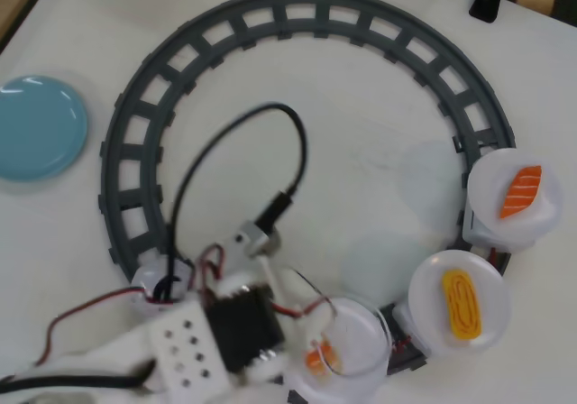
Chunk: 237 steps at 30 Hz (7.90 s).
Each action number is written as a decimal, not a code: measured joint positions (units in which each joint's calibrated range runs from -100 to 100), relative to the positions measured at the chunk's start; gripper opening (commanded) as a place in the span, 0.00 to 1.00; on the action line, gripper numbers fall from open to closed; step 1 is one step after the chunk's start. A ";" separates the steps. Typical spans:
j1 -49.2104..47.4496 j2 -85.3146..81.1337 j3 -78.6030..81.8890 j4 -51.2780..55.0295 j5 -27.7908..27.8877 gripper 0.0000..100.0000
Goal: Pick up the sushi from the Shinkansen and put it on the blue dish
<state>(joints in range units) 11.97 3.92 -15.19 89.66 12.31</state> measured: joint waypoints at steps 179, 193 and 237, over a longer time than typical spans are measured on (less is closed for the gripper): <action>-91.05 -44.29 41.35 -36.55 -14.23 0.27; -92.52 -69.42 90.58 -44.62 -14.23 0.27; -100.53 -101.56 108.87 -20.76 -14.49 0.03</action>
<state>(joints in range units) -88.56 -97.64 93.69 68.91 -2.17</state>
